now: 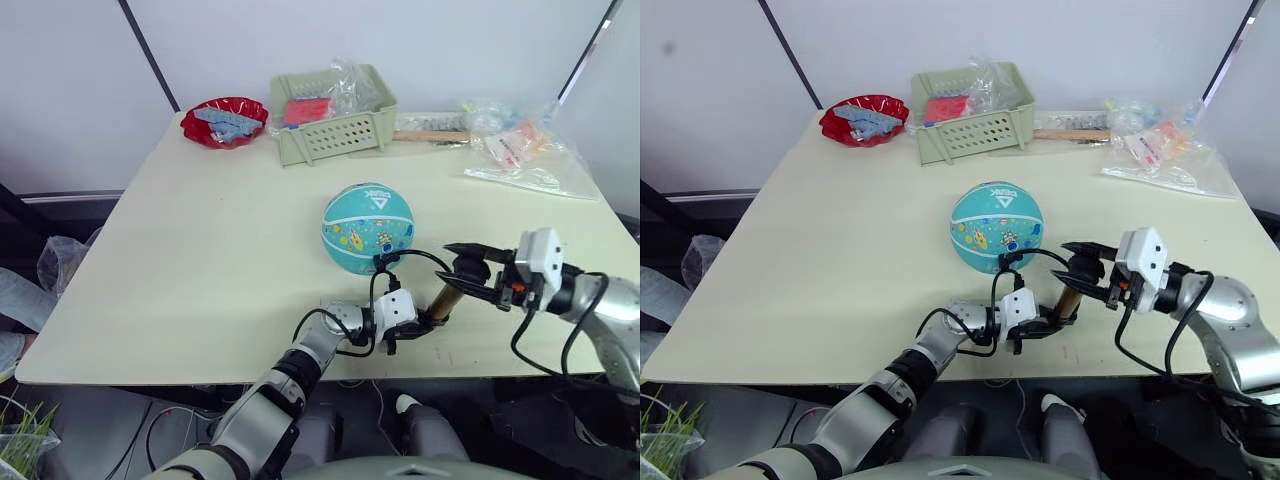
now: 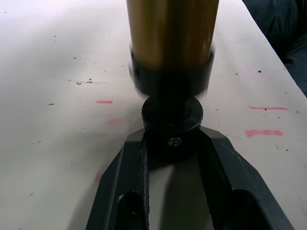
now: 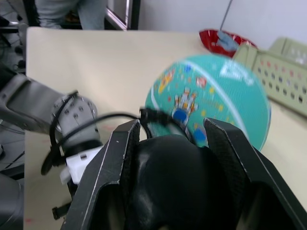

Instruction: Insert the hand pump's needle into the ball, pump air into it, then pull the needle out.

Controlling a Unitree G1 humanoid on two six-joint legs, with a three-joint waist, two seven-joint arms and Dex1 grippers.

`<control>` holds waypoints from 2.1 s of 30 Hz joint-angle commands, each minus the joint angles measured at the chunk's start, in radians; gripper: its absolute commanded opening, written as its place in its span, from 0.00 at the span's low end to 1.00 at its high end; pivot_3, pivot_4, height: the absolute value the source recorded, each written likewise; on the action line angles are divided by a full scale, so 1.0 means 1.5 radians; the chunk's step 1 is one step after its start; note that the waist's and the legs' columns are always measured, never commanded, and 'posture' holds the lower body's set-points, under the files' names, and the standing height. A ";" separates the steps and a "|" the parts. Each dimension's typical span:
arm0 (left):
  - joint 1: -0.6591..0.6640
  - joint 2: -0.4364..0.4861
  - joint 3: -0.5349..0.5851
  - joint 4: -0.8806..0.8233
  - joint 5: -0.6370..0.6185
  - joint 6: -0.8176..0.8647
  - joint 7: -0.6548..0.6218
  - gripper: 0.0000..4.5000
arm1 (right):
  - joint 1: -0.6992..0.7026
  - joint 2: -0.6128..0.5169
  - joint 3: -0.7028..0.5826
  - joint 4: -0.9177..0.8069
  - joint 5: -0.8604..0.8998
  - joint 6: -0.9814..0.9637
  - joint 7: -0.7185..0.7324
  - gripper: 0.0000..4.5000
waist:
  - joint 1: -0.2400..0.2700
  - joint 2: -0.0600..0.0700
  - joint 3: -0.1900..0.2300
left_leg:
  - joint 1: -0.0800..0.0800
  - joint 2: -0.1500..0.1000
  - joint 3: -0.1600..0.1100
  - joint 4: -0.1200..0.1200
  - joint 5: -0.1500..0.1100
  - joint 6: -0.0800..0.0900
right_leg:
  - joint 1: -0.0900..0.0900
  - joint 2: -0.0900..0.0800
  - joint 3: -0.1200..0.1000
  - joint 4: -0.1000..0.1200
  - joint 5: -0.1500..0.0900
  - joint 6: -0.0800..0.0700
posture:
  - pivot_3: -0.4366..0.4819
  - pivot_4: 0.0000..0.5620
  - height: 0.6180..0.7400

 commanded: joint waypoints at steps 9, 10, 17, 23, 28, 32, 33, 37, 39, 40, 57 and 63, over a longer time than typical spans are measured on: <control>0.026 0.028 -0.021 0.055 0.034 0.037 -0.015 0.23 | -0.096 -0.097 -0.133 -0.057 0.189 0.164 0.043 0.37 | 0.003 0.005 0.006 | -0.003 -0.001 0.000 0.000 0.000 0.000 | -0.003 -0.001 0.000 0.000 0.001 -0.001 | 0.48 0.27 1.00; 0.026 0.028 -0.021 0.056 0.034 0.036 -0.015 0.23 | -0.100 -0.103 -0.140 -0.060 0.201 0.174 0.045 0.37 | 0.004 0.005 0.006 | -0.004 -0.001 0.000 0.000 0.000 0.000 | -0.003 -0.001 0.000 0.000 0.001 -0.002 | 0.48 0.27 1.00; 0.024 0.030 -0.020 0.060 0.034 0.033 -0.015 0.23 | -0.176 -0.191 -0.236 -0.067 0.329 0.290 0.041 0.37 | 0.009 0.006 0.013 | -0.005 -0.001 0.000 0.000 0.000 0.000 | -0.004 -0.001 0.000 0.000 0.001 -0.002 | 0.48 0.27 1.00; 0.023 0.030 -0.021 0.062 0.036 0.029 -0.014 0.23 | -0.210 -0.237 -0.262 -0.061 0.361 0.340 0.041 0.37 | 0.009 0.007 0.014 | -0.005 -0.001 0.000 0.000 0.000 0.000 | -0.004 -0.002 0.000 0.000 0.001 -0.002 | 0.48 0.27 1.00; 0.026 0.030 -0.022 0.060 0.035 0.029 -0.012 0.23 | -0.119 -0.218 -0.203 -0.089 0.277 0.297 0.058 0.37 | 0.009 0.005 0.013 | -0.004 -0.001 0.000 0.000 0.000 0.000 | -0.004 -0.002 -0.001 0.000 0.000 -0.001 | 0.48 0.27 1.00; 0.025 0.030 -0.024 0.059 0.034 0.029 -0.009 0.23 | -0.048 -0.170 -0.121 -0.071 0.162 0.212 0.046 0.37 | 0.008 0.002 0.009 | -0.003 -0.001 0.000 0.000 0.000 0.000 | -0.003 -0.001 0.000 0.000 0.000 0.000 | 0.48 0.27 1.00; 0.025 0.030 -0.024 0.059 0.034 0.029 -0.008 0.23 | -0.036 -0.157 -0.107 -0.065 0.141 0.193 0.041 0.37 | 0.008 0.001 0.008 | -0.003 -0.001 0.000 0.000 0.000 0.000 | -0.003 -0.001 0.000 0.000 0.000 0.000 | 0.48 0.27 1.00; 0.027 0.030 -0.023 0.056 0.034 0.030 -0.007 0.23 | 0.007 -0.103 -0.041 -0.036 0.050 0.103 0.030 0.37 | 0.007 -0.002 0.004 | -0.001 0.000 0.000 0.000 0.000 0.000 | -0.001 -0.001 0.000 0.000 0.000 0.000 | 0.48 0.27 1.00; 0.028 0.029 -0.023 0.055 0.034 0.030 -0.006 0.23 | 0.022 -0.082 -0.014 -0.015 0.017 0.066 0.028 0.37 | 0.006 -0.002 0.003 | -0.001 0.000 0.000 0.000 0.000 0.000 | -0.001 0.000 0.000 0.000 0.000 0.000 | 0.48 0.27 1.00; 0.029 0.029 -0.023 0.055 0.035 0.031 -0.006 0.23 | 0.029 -0.069 -0.003 -0.004 0.001 0.047 0.027 0.37 | 0.006 -0.003 0.002 | -0.001 0.000 0.000 0.000 0.000 0.000 | -0.001 0.000 0.000 0.000 0.000 0.000 | 0.48 0.27 1.00; 0.019 0.031 -0.025 0.067 0.030 0.026 -0.010 0.23 | -0.111 -0.155 -0.181 -0.087 0.245 0.200 0.035 0.37 | 0.009 0.006 0.010 | -0.004 -0.001 0.000 0.001 0.000 0.000 | -0.003 -0.001 0.000 0.000 0.000 -0.001 | 0.48 0.27 1.00; 0.017 0.031 -0.026 0.071 0.029 0.025 -0.010 0.23 | -0.164 -0.220 -0.258 -0.073 0.336 0.288 0.039 0.37 | 0.010 0.006 0.012 | -0.006 -0.001 0.000 0.001 0.000 0.000 | -0.004 -0.002 -0.001 0.000 0.002 -0.003 | 0.48 0.27 1.00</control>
